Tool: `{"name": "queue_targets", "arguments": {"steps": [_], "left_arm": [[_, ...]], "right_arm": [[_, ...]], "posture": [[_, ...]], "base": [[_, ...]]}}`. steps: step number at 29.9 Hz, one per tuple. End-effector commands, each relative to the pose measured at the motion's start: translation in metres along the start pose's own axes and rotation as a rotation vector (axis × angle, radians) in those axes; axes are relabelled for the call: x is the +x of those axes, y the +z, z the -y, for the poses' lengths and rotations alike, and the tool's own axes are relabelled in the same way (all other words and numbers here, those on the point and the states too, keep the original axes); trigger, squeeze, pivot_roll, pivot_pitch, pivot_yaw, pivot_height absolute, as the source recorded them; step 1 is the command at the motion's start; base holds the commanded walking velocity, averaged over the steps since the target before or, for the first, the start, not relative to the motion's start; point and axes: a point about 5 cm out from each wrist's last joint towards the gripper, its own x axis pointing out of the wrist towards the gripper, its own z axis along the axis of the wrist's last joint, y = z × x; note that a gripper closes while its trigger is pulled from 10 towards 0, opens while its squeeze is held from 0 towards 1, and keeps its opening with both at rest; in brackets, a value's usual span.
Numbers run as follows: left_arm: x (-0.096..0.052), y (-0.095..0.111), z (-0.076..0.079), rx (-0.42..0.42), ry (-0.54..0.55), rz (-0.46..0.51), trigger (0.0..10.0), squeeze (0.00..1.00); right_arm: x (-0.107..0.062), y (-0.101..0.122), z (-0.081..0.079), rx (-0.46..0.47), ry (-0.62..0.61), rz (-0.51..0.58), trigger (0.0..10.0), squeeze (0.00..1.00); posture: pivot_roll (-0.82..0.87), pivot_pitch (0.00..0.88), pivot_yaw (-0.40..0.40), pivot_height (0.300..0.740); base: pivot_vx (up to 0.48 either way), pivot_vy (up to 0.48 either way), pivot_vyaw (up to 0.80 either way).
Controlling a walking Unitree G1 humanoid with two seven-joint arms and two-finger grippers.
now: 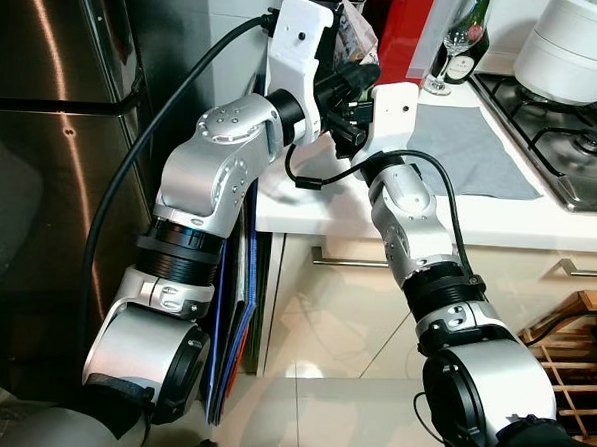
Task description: Restocking fridge
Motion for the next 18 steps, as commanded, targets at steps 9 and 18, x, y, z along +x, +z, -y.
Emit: {"name": "queue_targets", "arguments": {"steps": [9,18], "left_arm": [[0.001,-0.023,-0.006,0.021,0.053,-0.107,10.0,1.0],[-0.01,0.025,-0.012,0.04,0.075,0.11,10.0,1.0]], "right_arm": [[0.004,0.026,-0.006,-0.017,0.035,0.146,0.0,0.0],[-0.004,0.012,-0.001,-0.026,0.01,0.115,0.0,0.0]], "posture": [[0.01,0.0,-0.059,0.74],[0.01,0.0,-0.058,0.74]], "base": [[0.0,0.0,0.0],[0.0,0.0,0.0]]}}
